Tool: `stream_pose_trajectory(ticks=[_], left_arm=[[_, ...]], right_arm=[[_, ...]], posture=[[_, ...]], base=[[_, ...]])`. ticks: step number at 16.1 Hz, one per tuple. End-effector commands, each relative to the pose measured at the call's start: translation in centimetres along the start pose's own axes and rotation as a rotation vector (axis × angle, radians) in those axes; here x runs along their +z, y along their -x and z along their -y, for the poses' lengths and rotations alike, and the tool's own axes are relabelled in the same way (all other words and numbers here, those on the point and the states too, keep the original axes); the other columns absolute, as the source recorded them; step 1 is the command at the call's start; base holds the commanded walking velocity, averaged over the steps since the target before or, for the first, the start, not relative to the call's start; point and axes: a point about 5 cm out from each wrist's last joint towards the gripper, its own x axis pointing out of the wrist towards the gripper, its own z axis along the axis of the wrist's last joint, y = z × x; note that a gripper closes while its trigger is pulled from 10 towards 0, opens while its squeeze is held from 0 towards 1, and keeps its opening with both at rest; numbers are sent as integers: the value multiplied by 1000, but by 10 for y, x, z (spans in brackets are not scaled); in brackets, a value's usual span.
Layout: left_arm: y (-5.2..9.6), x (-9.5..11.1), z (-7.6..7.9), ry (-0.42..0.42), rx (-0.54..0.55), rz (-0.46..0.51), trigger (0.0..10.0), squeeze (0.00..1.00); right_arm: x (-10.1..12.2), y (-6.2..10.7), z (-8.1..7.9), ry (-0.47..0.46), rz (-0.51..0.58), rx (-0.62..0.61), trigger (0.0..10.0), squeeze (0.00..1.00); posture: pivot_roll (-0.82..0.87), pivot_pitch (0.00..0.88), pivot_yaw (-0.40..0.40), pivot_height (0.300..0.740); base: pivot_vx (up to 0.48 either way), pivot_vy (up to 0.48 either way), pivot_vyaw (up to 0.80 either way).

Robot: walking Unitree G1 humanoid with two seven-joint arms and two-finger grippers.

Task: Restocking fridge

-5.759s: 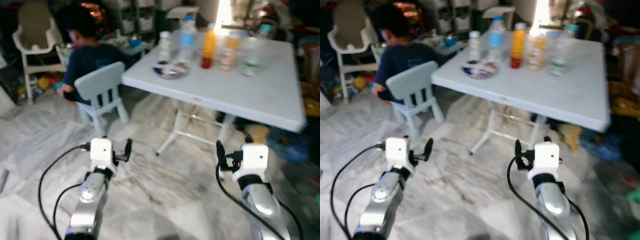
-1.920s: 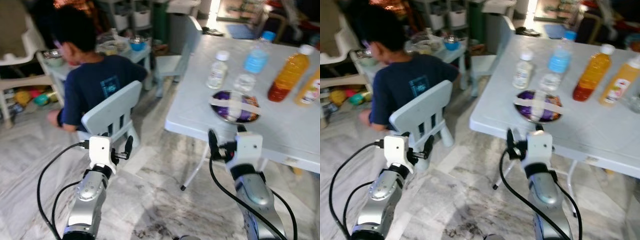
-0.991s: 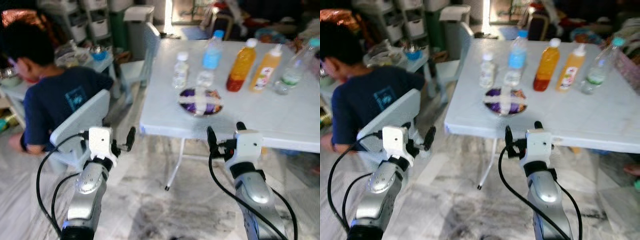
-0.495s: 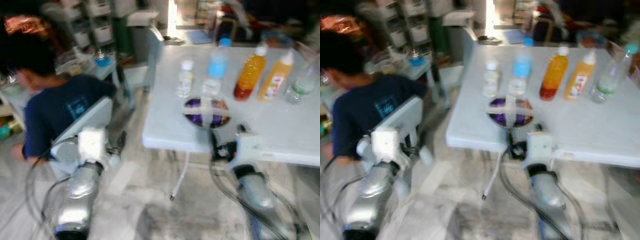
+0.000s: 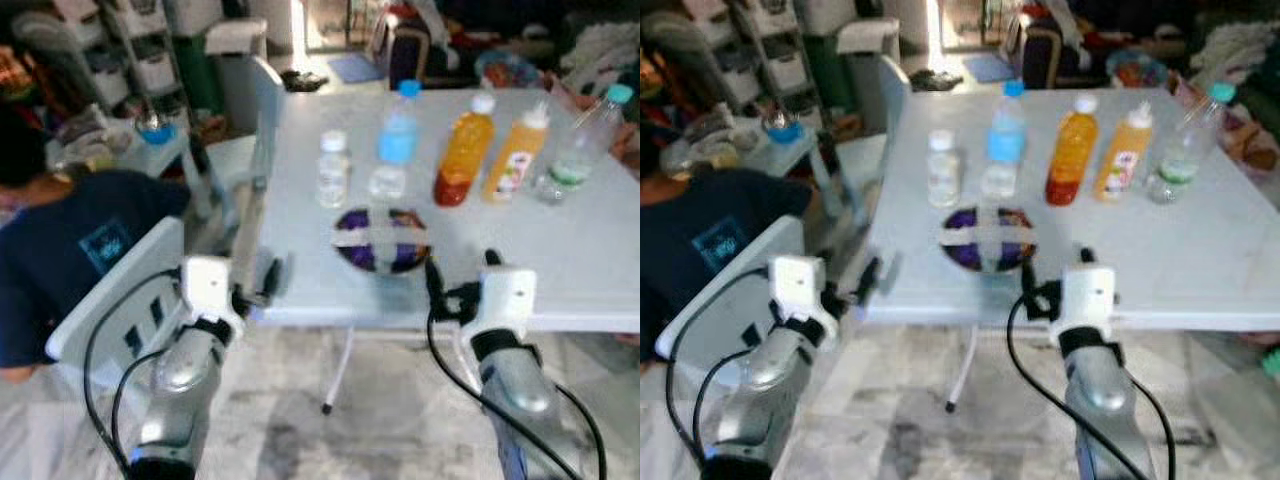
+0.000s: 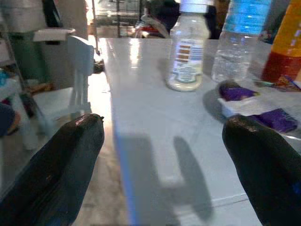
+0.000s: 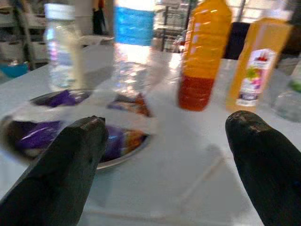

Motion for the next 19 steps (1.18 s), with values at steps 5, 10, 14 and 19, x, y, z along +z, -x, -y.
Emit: stream_pose_trajectory(ticks=[5,10,14,19], left_arm=[[9,-3,-10,-103,-3,-57,10000,0],[12,0,-12,-133,0,-50,10000,0],[15,0,-15,-146,5,-62,10000,0],[20,3,-16,-178,-18,-75,10000,0]], right_arm=[[5,-15,5,-100,2,-48,10000,0],[8,-23,13,-113,6,-72,10000,0],[9,-35,22,-184,-9,-110,10000,0],[0,-55,14,-320,-82,-99,10000,0]], posture=[[-75,57,40,740],[-63,65,50,740],[-48,78,66,740],[-6,98,89,740]], base=[[0,0,0],[0,0,0],[0,0,0],[0,0,0]])
